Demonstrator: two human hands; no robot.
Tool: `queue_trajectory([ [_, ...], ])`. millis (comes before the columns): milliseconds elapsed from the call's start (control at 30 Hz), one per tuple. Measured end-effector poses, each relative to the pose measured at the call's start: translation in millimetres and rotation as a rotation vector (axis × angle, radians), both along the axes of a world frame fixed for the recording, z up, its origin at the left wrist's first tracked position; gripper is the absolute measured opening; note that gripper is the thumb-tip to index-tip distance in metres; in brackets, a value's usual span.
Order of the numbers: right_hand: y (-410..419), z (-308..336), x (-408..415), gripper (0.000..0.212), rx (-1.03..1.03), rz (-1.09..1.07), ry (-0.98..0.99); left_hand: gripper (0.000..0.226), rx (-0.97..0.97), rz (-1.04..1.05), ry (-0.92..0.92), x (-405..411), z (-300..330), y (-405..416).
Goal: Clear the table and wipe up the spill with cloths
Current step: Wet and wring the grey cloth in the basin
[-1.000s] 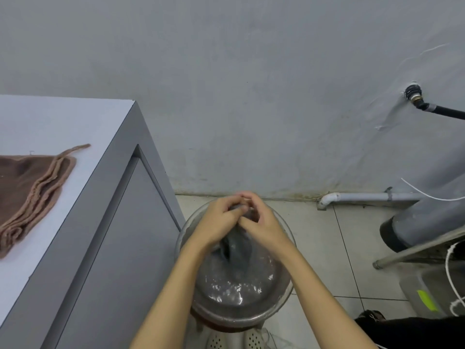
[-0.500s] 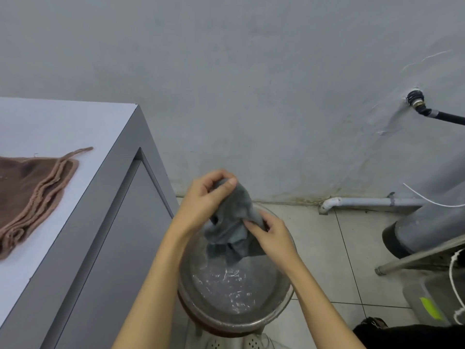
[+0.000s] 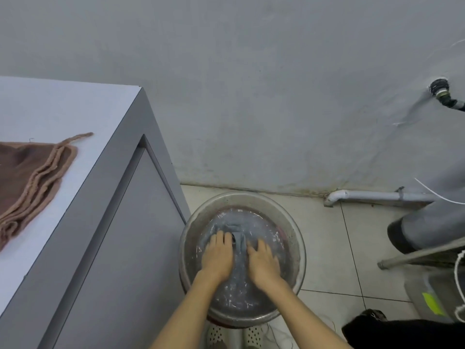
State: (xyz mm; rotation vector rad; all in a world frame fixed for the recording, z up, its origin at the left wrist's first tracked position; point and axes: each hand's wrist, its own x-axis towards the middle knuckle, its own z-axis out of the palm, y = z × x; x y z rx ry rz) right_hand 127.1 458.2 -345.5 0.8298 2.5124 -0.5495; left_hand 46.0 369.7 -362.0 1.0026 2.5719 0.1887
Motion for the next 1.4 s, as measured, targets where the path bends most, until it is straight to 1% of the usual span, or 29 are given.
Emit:
queue_trajectory([
  [67,-1.5,0.5,3.6,0.071,0.042,0.017,0.031,0.043,-0.046,0.002,-0.022,-0.4,3.1,3.9],
  [100,0.8,-0.5,5.4,0.068,0.011,-0.009,0.085,0.039,-0.061,0.016,-0.086,-3.4,8.2,5.5],
  [133,4.2,-0.5,5.9,0.060,-0.069,-0.090,0.170,0.034,-0.055,0.043,-0.182,-7.9,15.3,6.7],
  [200,13.5,7.8,5.1,0.036,-0.241,-0.286,0.330,0.020,0.047,0.132,-0.376,-18.0,35.4,6.9],
  [233,17.8,14.7,3.9,0.023,-0.288,-0.351,0.389,0.012,0.136,0.186,-0.421,-22.3,48.5,6.4],
  [267,21.5,23.5,2.3,0.015,-0.317,-0.381,0.452,0.006,0.220,0.225,-0.431,-27.2,62.5,6.7],
  [300,24.6,33.5,0.1,0.013,-0.349,-0.398,0.522,0.007,0.304,0.240,-0.405,-32.6,77.7,8.0],
  [367,26.1,61.7,-4.1,0.011,-0.436,-0.416,0.656,0.011,0.458,0.220,-0.404,-41.7,110.1,10.7],
  [467,29.3,107.8,-9.0,0.019,-0.493,-0.356,0.821,0.011,0.709,0.144,-0.564,-42.5,173.6,15.1],
  [533,30.6,136.9,-9.4,0.025,-0.544,-0.310,0.902,0.013,0.887,0.149,-0.651,-39.6,211.2,16.1],
  [600,32.1,154.7,-9.0,0.023,-0.594,-0.294,0.957,0.013,0.982,0.159,-0.646,-39.6,232.6,14.0],
  [633,32.5,157.1,-8.4,0.022,-0.586,-0.297,0.959,0.012,0.971,0.149,-0.615,-40.7,235.1,12.3],
  [700,35.3,146.1,-7.4,0.017,-0.491,-0.291,0.898,0.013,0.841,0.117,-0.518,-45.5,222.8,9.4],
  [767,39.0,116.4,-7.8,0.007,-0.312,-0.236,0.755,0.016,0.598,0.081,-0.331,-50.2,190.2,8.5],
  [800,39.7,97.8,-8.6,0.007,-0.229,-0.204,0.659,0.016,0.456,0.071,-0.225,-50.4,169.1,8.8],
  [833,38.6,78.2,-8.8,0.015,-0.180,-0.191,0.560,0.016,0.330,0.066,-0.145,-48.7,146.4,8.5],
  [867,35.2,61.3,-8.7,0.024,-0.181,-0.207,0.461,0.015,0.232,0.062,-0.112,-46.0,122.3,7.8],
  [933,24.6,35.1,-4.0,0.035,-0.189,-0.217,0.276,0.013,0.107,0.058,-0.176,-35.6,78.5,4.0],
  [967,18.1,25.9,-1.3,0.041,-0.193,-0.190,0.193,0.018,0.050,0.051,-0.219,-28.1,59.9,1.0],
  [1000,10.8,20.0,1.6,0.049,-0.200,-0.155,0.128,0.028,-0.016,0.039,-0.234,-19.5,44.3,-2.6],
  [1033,4.9,13.9,2.8,0.059,-0.201,-0.128,0.076,0.041,-0.083,0.024,-0.214,-11.9,30.9,-5.9],
  [1100,-2.2,8.6,1.9,0.080,-0.121,-0.075,-0.029,0.072,-0.188,-0.007,-0.146,0.3,15.5,-11.4],
  [1133,-3.5,7.7,0.6,0.084,-0.071,-0.040,-0.059,0.080,-0.225,-0.017,-0.127,3.3,13.2,-12.5],
  [1167,-2.9,5.8,-0.6,0.083,-0.043,-0.010,-0.065,0.081,-0.251,-0.021,-0.119,3.4,13.2,-11.9],
  [1200,-1.5,6.8,-1.6,0.078,-0.050,-0.004,-0.038,0.079,-0.270,-0.018,-0.124,1.4,14.4,-10.2],
  [1267,7.5,12.0,-3.3,0.059,-0.152,-0.080,0.116,0.075,-0.265,-0.011,-0.138,-5.2,22.8,-3.4],
  [1300,13.1,17.3,-4.2,0.051,-0.214,-0.123,0.213,0.075,-0.226,-0.006,-0.147,-8.2,26.7,-0.3],
  [1367,22.2,36.6,-7.5,0.038,-0.340,-0.189,0.384,0.077,-0.053,0.026,-0.219,-13.1,34.7,4.6],
  [1400,24.6,48.5,-9.8,0.034,-0.410,-0.221,0.465,0.070,0.059,0.042,-0.276,-15.9,40.2,6.1],
])
